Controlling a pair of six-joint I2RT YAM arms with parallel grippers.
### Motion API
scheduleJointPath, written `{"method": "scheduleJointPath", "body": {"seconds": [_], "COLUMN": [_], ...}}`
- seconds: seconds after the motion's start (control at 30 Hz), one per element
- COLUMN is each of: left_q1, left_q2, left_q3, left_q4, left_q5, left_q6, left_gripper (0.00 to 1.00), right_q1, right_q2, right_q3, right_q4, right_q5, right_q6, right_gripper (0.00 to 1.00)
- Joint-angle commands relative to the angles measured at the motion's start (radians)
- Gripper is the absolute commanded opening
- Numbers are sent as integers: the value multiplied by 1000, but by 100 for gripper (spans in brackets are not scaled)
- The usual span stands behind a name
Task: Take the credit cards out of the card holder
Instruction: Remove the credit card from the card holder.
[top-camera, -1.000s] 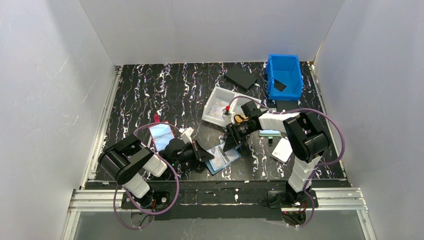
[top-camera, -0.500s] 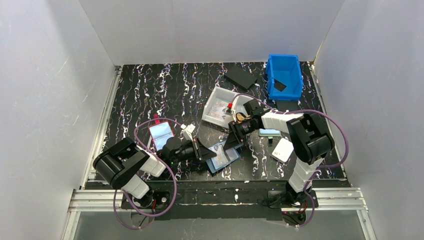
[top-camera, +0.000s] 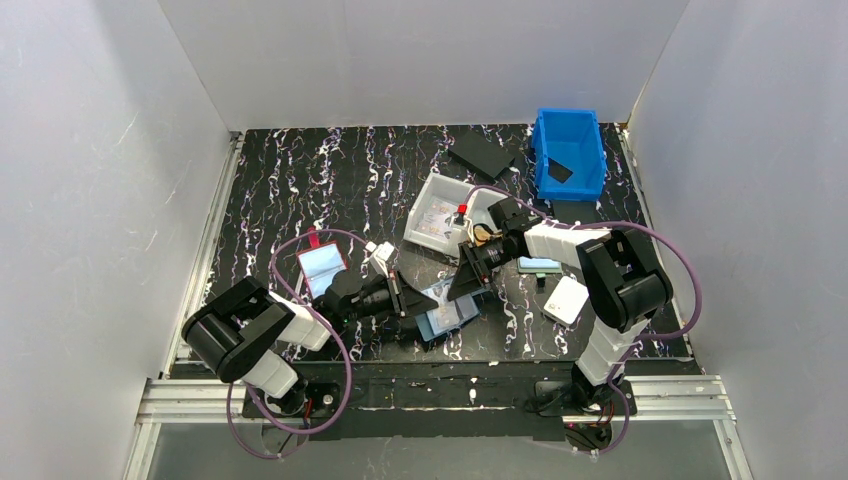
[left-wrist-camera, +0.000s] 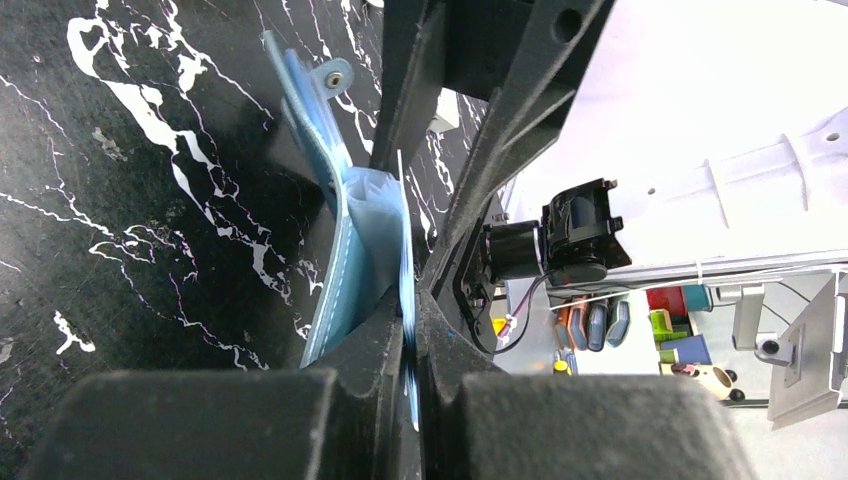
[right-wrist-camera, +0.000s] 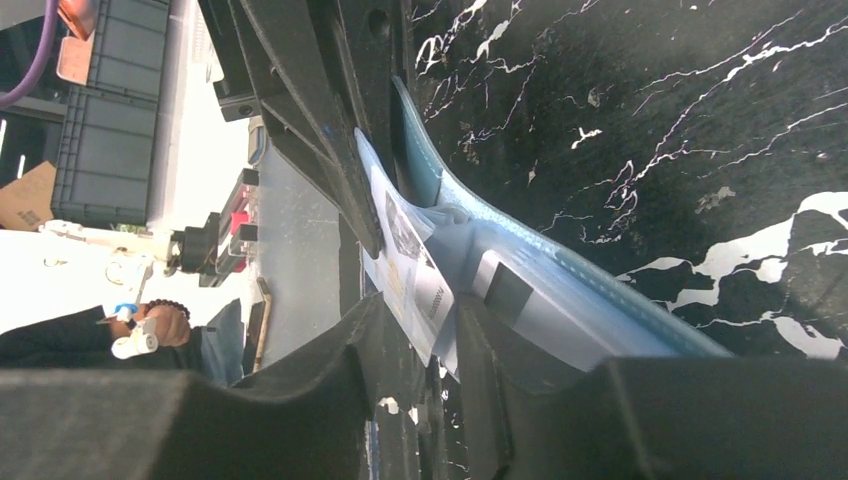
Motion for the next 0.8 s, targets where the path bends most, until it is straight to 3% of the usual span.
{"method": "scheduleJointPath", "body": {"seconds": [0.0,0.1,0.17,0.4,0.47,0.53,0.77], "left_q1": [4,13,20,66,82,97,124], "left_q2": [-27,-11,8,62,77,97,192], "left_q3": [28,7,-8,-63,-70,-73,-62], "left_q4": [71,70,78,117,118,122,150], "left_q5": [12,-8,-17,-32,-26,-13,30], "left_q6": [5,-3,-10,-58,-67,-73,-83], "left_gripper": [0,0,0,15,13,1,0], "right_q1": [0,0,-1,-17,-23,-30,-34], "right_q2": [-38,-34,-30,-36,-36,-35,-23], "right_q3": [38,38,38,36,35,36,57], "right_q4": [-15,-16,-21,-32,-34,-38,-93], "right_q5": [-31,-18,-17,53,88,120,216], "right_q6": [-16,-17,-23,-42,-43,-45,-83], "right_gripper": [35,18,1,1,1,1,1]}}
